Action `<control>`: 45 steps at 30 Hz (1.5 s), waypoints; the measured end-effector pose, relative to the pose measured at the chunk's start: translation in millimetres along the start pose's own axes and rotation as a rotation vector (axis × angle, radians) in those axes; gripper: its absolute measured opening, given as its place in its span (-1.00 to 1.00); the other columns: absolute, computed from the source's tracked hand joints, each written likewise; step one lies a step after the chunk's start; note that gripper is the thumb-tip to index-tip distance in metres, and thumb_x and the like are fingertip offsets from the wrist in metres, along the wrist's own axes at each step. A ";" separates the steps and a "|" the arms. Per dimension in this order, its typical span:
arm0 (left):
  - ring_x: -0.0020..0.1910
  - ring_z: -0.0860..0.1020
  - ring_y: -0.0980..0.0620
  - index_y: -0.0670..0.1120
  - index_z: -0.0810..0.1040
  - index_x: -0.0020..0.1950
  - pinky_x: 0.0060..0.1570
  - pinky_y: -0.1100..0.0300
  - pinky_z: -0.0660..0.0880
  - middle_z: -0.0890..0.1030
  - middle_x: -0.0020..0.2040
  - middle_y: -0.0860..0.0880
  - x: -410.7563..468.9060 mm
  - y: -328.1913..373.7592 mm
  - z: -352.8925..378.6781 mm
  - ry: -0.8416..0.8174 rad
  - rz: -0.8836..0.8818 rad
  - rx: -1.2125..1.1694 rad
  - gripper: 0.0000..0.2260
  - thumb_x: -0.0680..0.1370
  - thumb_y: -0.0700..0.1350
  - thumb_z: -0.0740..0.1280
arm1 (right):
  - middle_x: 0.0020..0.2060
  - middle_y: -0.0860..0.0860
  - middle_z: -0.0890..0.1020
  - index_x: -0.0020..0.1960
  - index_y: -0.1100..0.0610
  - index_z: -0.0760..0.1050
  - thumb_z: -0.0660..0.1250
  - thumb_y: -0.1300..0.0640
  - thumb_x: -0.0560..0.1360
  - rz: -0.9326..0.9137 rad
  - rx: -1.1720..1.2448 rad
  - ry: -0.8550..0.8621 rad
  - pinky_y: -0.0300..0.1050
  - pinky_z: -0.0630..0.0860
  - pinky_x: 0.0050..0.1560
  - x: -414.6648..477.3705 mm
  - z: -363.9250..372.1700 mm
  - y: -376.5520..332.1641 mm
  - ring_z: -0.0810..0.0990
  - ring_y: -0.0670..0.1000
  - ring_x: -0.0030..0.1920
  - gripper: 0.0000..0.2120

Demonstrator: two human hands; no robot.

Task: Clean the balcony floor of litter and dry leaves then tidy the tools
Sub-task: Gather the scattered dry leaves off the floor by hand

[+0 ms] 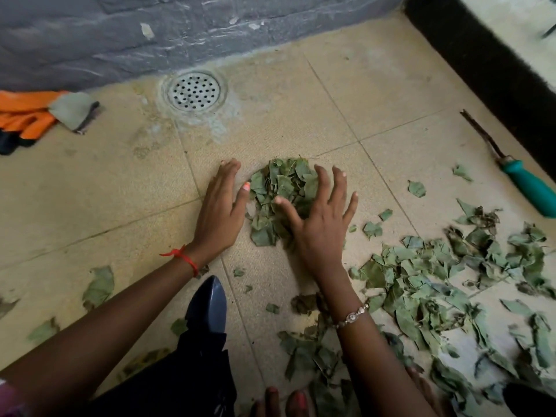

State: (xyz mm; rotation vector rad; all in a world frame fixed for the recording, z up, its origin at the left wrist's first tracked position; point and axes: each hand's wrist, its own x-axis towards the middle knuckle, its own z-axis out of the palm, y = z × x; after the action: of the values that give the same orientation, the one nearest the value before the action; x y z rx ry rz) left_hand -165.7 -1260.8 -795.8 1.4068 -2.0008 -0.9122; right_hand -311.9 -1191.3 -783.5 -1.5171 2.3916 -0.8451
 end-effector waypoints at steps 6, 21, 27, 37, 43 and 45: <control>0.50 0.12 0.07 -0.09 0.21 0.49 0.47 0.20 -0.08 0.25 0.50 -0.03 13.1 20.1 22.9 -0.034 0.034 0.039 -0.47 0.57 0.11 -0.03 | 0.44 0.05 0.29 0.42 0.09 0.31 0.03 -0.22 0.55 0.046 0.310 -0.095 0.11 0.21 0.42 18.2 8.0 -11.9 0.24 0.01 0.44 -0.43; -0.07 0.54 0.20 -0.16 0.49 -0.02 -0.03 0.36 0.43 0.54 -0.10 -0.01 21.1 53.2 29.5 0.113 -0.265 -0.951 -0.82 0.50 -0.11 0.16 | -0.26 0.17 0.57 -0.18 0.29 0.52 0.32 0.16 0.52 0.312 1.135 0.160 -0.11 0.47 -0.10 13.1 26.1 -60.8 0.51 -0.01 -0.20 -0.81; 0.01 0.55 0.07 -0.13 0.56 -0.01 0.05 0.24 0.43 0.58 -0.04 -0.06 8.1 57.3 23.0 -0.026 -0.469 -1.208 -0.79 0.60 -0.10 0.15 | -0.11 0.00 0.52 0.04 0.20 0.52 0.21 0.13 0.59 0.252 1.033 0.123 -0.37 0.41 -0.05 12.6 19.4 -65.2 0.50 -0.18 -0.09 -0.83; 0.04 0.58 0.28 0.05 0.51 0.11 -0.12 0.43 0.50 0.65 0.00 0.20 -5.6 61.5 13.1 -0.014 -0.422 -1.097 -0.76 0.61 -0.06 0.07 | 0.53 -0.11 -0.01 0.53 0.04 -0.01 -0.19 -0.31 0.47 0.162 0.689 -0.223 -0.07 -0.28 0.50 9.1 25.9 -68.2 -0.22 -0.26 0.48 -0.27; -0.03 0.62 -0.04 -0.29 0.46 0.25 -0.13 0.22 0.59 0.61 0.08 -0.19 -2.3 60.1 6.4 0.213 -0.560 -1.172 -0.62 0.47 -0.18 0.31 | 0.53 -0.10 -0.01 0.53 -0.04 -0.07 -0.18 -0.37 0.45 0.137 0.753 -0.272 -0.04 -0.36 0.47 13.1 17.8 -73.1 -0.20 -0.23 0.49 -0.26; -0.20 0.62 0.01 -0.17 0.54 0.08 -0.26 0.23 0.57 0.64 -0.14 -0.11 2.2 56.7 4.3 0.298 -0.597 -1.218 -0.81 0.49 -0.32 0.29 | 0.52 -0.07 0.09 0.50 0.00 0.12 -0.16 -0.29 0.52 0.153 0.791 -0.235 0.05 -0.17 0.51 24.8 11.3 -68.4 -0.04 -0.15 0.51 -0.36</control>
State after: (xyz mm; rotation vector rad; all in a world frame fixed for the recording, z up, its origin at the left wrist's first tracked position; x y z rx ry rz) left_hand -203.1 -1248.7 -754.7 1.2132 -0.4834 -1.6304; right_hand -265.6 -1238.7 -751.4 -1.0242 1.6585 -1.2790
